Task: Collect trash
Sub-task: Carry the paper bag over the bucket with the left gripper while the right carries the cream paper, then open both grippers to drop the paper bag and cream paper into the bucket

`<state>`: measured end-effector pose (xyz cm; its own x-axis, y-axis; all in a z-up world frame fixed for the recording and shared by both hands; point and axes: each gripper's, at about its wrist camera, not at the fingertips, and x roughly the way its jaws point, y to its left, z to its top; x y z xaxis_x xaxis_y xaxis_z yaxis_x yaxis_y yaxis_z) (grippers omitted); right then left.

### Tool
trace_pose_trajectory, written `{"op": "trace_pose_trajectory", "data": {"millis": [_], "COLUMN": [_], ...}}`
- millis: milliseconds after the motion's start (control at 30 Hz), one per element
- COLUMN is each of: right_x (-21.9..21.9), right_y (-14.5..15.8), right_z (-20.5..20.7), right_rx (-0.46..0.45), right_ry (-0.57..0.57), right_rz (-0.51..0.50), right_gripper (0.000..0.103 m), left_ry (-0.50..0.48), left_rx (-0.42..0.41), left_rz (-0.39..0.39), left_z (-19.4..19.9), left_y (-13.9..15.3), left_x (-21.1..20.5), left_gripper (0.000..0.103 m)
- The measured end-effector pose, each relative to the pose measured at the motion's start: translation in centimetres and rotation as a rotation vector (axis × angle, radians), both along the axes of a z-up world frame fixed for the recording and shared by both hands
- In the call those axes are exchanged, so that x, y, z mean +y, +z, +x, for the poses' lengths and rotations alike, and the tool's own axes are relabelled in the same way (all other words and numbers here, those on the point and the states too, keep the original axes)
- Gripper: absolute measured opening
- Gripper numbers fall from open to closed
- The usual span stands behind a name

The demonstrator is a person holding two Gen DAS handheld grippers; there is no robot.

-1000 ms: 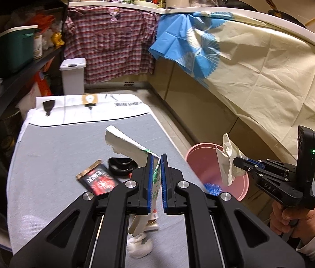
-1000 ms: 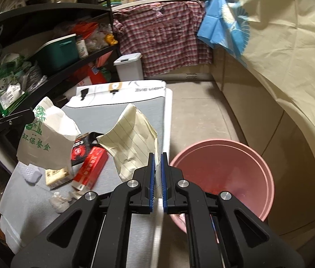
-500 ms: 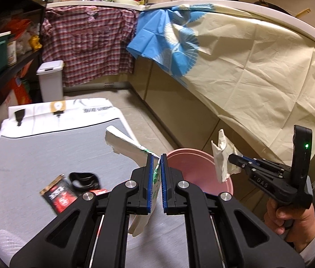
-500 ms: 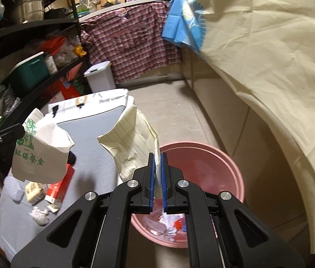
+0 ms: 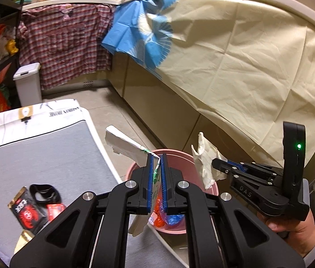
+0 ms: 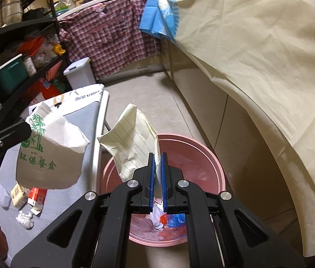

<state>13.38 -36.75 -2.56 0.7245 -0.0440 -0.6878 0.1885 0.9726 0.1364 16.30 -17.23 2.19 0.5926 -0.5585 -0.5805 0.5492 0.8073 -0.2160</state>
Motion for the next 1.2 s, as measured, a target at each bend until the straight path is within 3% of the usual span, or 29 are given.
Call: {"op": "trace_pose_trajectory", "data": {"millis": [567,667,767,833,1200], "right_x": [-0.9,-1.0,-1.2,-1.1,-0.3], "right_y": [-1.0,-1.1,-1.2,-1.1,-0.7], "right_z": [0.7,0.7,0.7,0.7,0.1], "right_rx": [0.041,0.044,0.043,0.037,0.012], "right_ry": [-0.052,-0.067,-0.073,-0.075,-0.053], "right_rz": [0.022,0.021,0.034,0.02,-0.019], "right_gripper": [0.006,0.011,0.023,0.036,0.038], "left_ry": [-0.05,-0.055,-0.048,-0.038,0.006], "left_rx": [0.033,0.027,0.027,0.025,0.009], "left_rz": [0.031,0.052,0.047,0.046,0.021], "left_z": [0.7,0.7,0.8,0.9,0.7], "left_y": [-1.9,-2.1,-2.1,-2.1,-1.1], "left_x": [-4.5,-5.0,-4.8,-4.5,-1.9], "left_gripper": [0.006,0.007,0.014,0.015,0.015]}}
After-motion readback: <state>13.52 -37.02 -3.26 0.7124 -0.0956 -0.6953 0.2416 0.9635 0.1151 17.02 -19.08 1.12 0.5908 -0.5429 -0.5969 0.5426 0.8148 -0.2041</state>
